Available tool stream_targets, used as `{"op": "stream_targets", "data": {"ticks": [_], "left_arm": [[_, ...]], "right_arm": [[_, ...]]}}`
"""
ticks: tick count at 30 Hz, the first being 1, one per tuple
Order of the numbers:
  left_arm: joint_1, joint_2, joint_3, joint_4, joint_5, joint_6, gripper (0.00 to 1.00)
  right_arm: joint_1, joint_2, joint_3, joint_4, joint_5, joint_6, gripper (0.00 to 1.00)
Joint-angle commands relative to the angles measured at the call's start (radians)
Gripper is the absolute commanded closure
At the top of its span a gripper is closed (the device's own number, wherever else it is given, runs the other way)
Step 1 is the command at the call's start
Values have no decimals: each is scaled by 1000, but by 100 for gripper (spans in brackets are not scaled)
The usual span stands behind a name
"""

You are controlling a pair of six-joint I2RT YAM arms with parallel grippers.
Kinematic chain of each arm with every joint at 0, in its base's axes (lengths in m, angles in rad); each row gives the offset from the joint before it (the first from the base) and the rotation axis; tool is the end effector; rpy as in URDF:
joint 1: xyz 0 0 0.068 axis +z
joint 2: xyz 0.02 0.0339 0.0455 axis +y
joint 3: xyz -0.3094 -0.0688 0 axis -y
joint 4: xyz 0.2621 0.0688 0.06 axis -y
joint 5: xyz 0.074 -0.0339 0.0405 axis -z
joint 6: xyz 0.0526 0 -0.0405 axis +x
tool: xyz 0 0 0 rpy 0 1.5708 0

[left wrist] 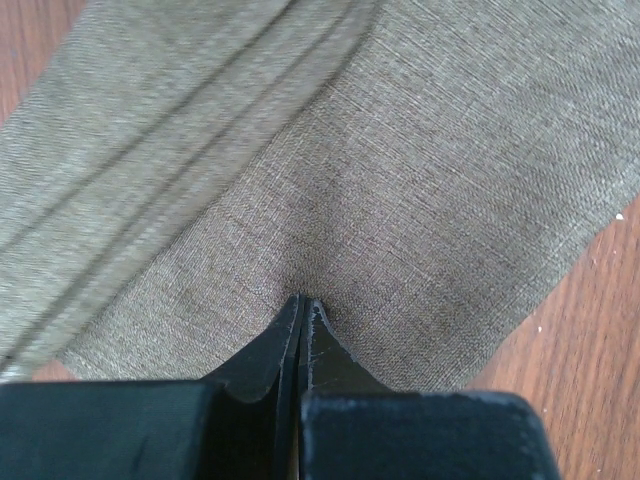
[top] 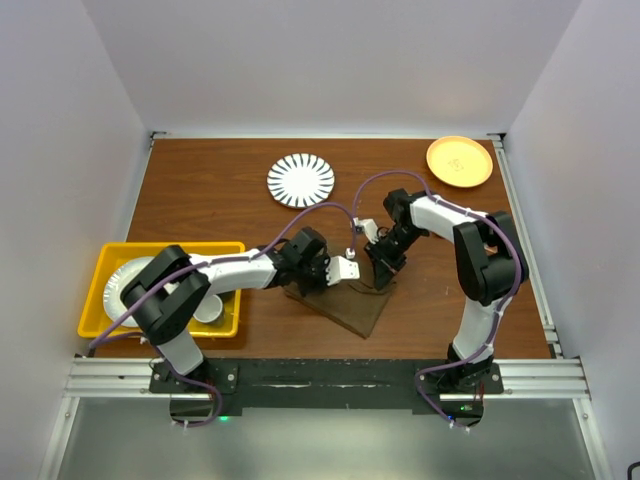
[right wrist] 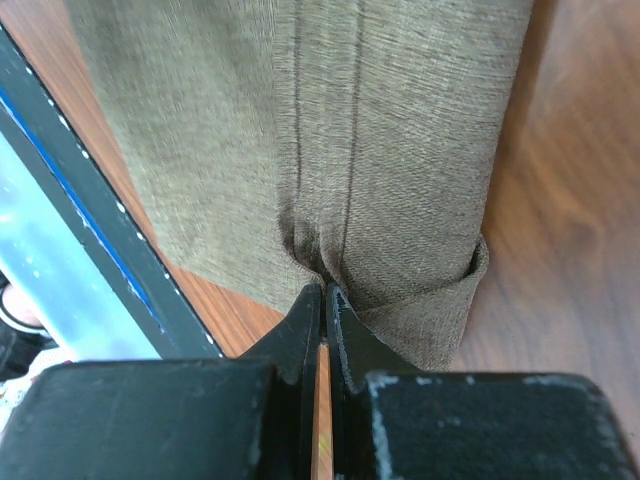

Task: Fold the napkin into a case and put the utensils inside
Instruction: Fold the lower triangle-folded napkin at the center of the board.

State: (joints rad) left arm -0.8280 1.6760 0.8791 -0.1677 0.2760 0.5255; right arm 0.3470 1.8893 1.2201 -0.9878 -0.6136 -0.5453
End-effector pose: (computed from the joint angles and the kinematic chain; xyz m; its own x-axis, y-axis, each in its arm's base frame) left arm 0.2259 -0.2672 0.1733 -0.0726 0.7927 -0.6052 0.9828 0.1604 0.0921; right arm 0.3185 0.1474 0.1752 -0.6810 -0.6972 -0.2239 -0.6838 0.4960 0.5351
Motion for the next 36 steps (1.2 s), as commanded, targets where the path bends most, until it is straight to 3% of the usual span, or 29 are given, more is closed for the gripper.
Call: {"op": "stream_targets", "data": {"ticks": [1,10,13,15,17,22,28,32,36], "left_arm": [[13,65,-12,-58,-44,-25,100],[48,42,-11,-55,24,-47,100],[117,-48,-6,-64,167,-53,94],[165,-119,-11,-56,309,-53,84],[220,-222,-23,-30,358,-53,73],[279,-268,34,-73,276,129,64],[262,-306,-69,112,319,506,52],[211,-233,-57,224,279,671,52],[155,-122,-2,240,227,726,56]], "right_arm": [[10,-9,-24,-25,52,-45,100],[20,34,-34,109,170,15,100],[20,65,10,135,201,42,100],[18,79,39,138,222,35,100],[20,82,55,141,248,15,100],[18,74,65,153,273,-33,100],[20,64,27,178,290,-64,100],[20,70,39,182,291,-74,100],[18,76,55,169,305,-108,100]]}}
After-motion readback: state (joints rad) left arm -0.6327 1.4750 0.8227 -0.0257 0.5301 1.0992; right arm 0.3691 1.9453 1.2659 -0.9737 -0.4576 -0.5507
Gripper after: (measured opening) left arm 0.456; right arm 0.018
